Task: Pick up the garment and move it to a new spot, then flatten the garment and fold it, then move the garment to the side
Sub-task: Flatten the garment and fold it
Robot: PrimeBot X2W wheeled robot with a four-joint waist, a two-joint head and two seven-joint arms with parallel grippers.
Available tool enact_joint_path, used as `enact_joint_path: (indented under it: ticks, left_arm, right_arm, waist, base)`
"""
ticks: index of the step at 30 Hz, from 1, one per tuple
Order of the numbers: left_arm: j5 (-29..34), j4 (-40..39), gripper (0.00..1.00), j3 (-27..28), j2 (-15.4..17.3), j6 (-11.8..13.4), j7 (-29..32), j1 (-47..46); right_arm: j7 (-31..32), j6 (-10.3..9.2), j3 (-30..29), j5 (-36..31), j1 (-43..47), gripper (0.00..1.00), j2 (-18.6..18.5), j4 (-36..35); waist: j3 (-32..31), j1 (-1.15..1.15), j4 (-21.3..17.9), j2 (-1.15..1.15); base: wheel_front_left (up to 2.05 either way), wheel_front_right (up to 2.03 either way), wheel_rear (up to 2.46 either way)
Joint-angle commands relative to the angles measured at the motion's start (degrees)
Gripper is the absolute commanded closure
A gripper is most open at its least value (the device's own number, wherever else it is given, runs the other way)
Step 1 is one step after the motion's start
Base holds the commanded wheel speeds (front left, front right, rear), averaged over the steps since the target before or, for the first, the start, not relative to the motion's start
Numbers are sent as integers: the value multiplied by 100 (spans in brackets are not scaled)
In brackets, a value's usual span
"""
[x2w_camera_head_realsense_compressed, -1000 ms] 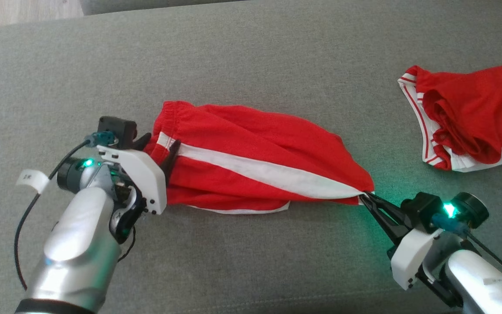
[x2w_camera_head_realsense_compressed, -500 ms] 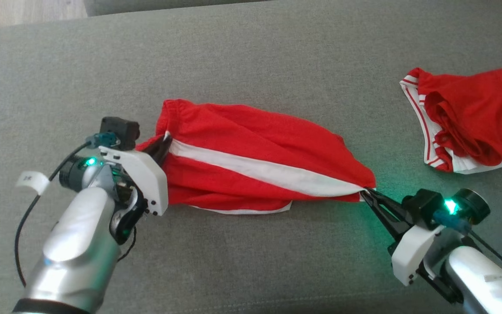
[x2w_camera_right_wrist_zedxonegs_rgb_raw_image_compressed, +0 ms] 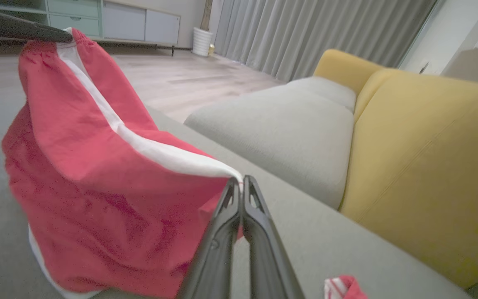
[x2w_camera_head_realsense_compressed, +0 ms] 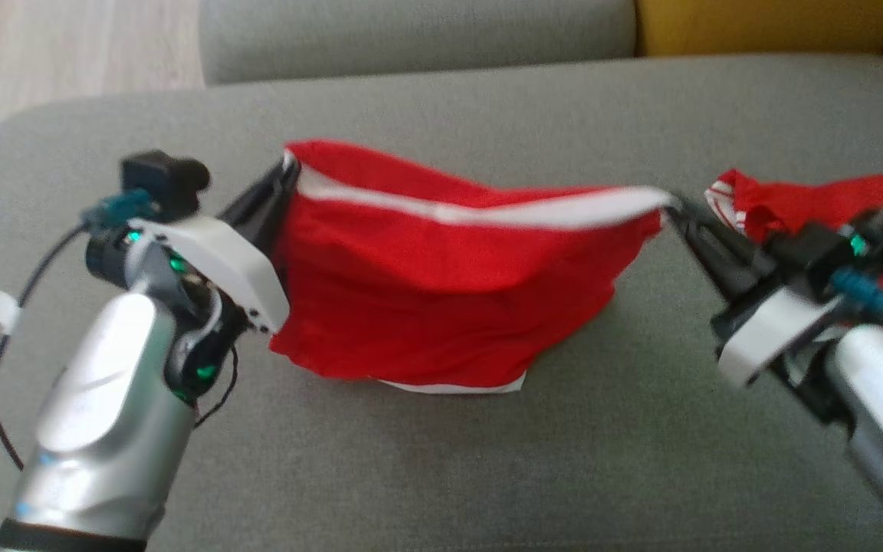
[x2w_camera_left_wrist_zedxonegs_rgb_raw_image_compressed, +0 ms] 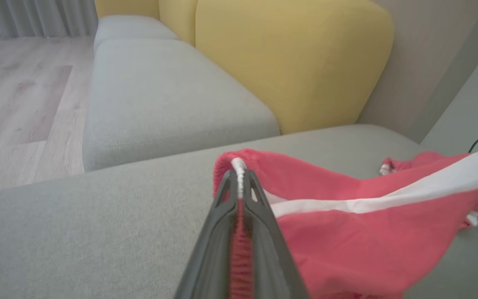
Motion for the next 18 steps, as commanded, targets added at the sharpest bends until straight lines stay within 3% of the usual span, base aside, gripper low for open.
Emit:
enact_joint_path:
  ticks: [1, 9, 13, 18]
  left_arm:
    - [-104, -413, 100, 356, 208, 26, 21, -191]
    - [-421, -1471, 100, 828, 203, 399, 29, -299]
    - [-415, -1905, 100, 1084, 209, 687, -96, -364]
    - [-475, -2401, 100, 1281, 196, 964, -159, -53]
  right_arm:
    - [36, 19, 34, 95, -344, 100, -224, -219]
    - [105, 19, 203, 113, -1393, 100, -597, -237]
    - [77, 19, -170, 101, -1584, 100, -592, -200]
    - [280, 19, -622, -9, -1169, 100, -423, -519]
  waist:
    - [-289, 0, 87, 0]
    - [-773, 0, 179, 0]
    - [-952, 0, 200, 0]
    - [-1037, 0, 195, 0]
  base:
    - [0, 0, 0]
    - [0, 0, 0]
    - [0, 0, 0]
    - [0, 0, 0]
